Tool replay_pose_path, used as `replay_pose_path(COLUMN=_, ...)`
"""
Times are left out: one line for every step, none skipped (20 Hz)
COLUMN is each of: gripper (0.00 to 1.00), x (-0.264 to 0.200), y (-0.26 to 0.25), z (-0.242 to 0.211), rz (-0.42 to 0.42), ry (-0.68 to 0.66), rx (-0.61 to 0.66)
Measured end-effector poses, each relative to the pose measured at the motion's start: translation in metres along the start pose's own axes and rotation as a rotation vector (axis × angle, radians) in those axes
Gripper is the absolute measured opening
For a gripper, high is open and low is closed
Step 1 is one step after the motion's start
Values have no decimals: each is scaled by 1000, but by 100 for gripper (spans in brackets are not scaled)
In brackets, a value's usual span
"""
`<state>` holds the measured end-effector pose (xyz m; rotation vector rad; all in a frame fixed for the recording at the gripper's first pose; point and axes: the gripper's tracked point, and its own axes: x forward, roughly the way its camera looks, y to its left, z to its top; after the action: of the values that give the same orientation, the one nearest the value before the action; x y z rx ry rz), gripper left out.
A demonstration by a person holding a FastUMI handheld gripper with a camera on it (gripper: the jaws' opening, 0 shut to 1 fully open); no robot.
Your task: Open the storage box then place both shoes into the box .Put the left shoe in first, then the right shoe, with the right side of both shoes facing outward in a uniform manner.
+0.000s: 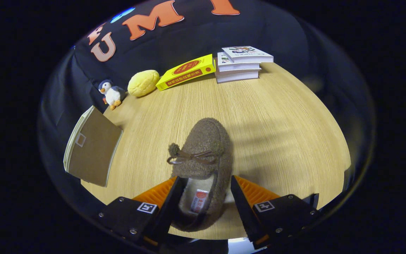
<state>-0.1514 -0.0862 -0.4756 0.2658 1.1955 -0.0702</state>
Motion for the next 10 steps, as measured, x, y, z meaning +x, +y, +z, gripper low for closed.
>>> replay_pose_path(gripper=83, x=5, y=-8, z=-4, rz=-21, ry=4, rx=-6)
replay_pose_path(gripper=80, x=9, y=-13, z=-4, rz=-35, ry=-2, rx=1)
replay_pose_path(gripper=78, x=13, y=-13, z=-2, rz=-31, ry=-14, rx=21)
replay_pose_path(gripper=77, x=18, y=-17, z=5, rz=-47, ry=-37, rx=36)
replay_pose_path(gripper=72, x=21, y=-23, z=12, rz=-71, ry=-57, rx=36)
replay_pose_path(gripper=68, x=27, y=-24, z=18, rz=-84, ry=-75, rx=41)
replay_pose_path(gripper=64, x=31, y=-21, z=19, rz=-76, ry=-68, rx=47)
replay_pose_path(gripper=62, x=35, y=-17, z=17, rz=-70, ry=-57, rx=50)
replay_pose_path(gripper=56, x=39, y=-17, z=15, rz=-74, ry=-43, rx=47)
replay_pose_path(gripper=52, x=39, y=-14, z=16, rz=-70, ry=-45, rx=52)
